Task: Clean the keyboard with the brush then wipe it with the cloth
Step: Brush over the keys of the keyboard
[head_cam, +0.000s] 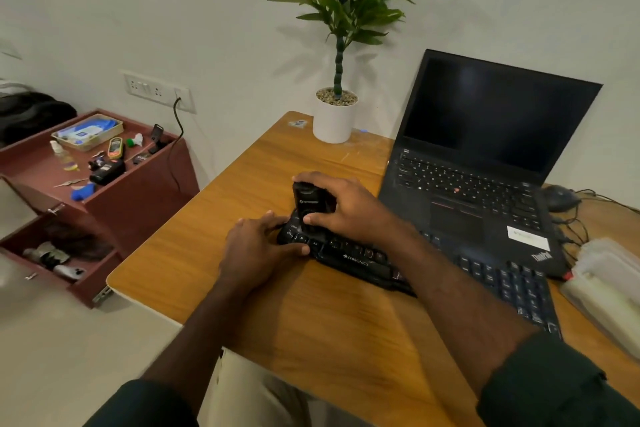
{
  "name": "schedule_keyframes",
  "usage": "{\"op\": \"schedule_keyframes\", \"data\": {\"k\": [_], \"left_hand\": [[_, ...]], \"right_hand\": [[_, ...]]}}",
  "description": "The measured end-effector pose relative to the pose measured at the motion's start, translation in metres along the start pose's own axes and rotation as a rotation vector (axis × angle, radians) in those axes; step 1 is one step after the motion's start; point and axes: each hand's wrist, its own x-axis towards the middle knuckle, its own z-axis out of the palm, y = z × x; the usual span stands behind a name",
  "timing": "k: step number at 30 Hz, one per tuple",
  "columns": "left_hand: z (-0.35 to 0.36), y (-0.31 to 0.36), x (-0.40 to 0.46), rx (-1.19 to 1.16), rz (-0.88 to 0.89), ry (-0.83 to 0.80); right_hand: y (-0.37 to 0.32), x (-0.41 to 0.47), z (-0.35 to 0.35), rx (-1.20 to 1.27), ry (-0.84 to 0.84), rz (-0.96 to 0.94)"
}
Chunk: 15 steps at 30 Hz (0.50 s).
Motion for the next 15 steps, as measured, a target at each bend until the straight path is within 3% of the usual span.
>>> {"op": "schedule_keyframes", "data": {"k": [3, 8, 15], "left_hand": [[0.001, 0.0, -0.001, 0.045, -0.011, 0.016], [0.003, -0.004, 0.0, 0.081, 0.0, 0.015], [0.003, -0.004, 0.0, 0.104, 0.028, 0.033]], "right_hand": [[-0.001, 0.009, -0.022, -0.067, -0.08, 0.038], [-0.013, 0.007, -0.002, 0.107, 0.187, 0.036], [0.007, -0.014, -0.009, 0.06, -0.005, 0.067]]}}
